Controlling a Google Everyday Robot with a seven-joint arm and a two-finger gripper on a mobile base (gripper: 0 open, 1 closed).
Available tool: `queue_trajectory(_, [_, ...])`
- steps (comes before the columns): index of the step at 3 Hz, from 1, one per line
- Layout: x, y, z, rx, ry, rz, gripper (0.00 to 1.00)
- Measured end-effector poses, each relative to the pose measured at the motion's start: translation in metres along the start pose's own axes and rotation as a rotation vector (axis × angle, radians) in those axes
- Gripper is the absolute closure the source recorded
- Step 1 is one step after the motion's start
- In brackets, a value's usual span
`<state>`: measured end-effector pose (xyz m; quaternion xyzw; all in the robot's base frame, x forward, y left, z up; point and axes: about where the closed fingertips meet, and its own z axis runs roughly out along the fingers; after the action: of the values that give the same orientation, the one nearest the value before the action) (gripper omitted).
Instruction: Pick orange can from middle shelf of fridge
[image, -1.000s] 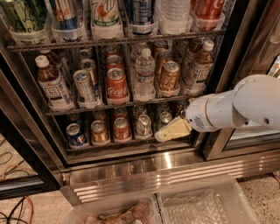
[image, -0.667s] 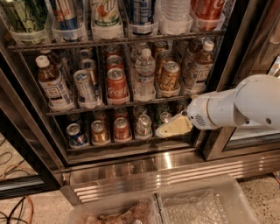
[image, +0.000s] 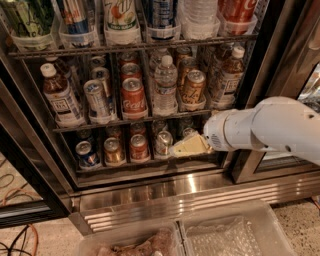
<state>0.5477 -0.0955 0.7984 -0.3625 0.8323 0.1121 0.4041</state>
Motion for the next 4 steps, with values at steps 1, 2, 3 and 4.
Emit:
queue_trajectory(1, [-0.002,-0.006,0.023,0.049,-0.032,0.029,0.00])
queue_trajectory(2, [-0.009,-0.018,0.032,0.124,-0.070,0.060,0.00])
queue_trajectory(3, [-0.008,-0.033,0.024,0.202,-0.106,0.116,0.00])
queue_trajectory(4, [-0.006,-0.046,0.014,0.262,-0.157,0.165,0.00])
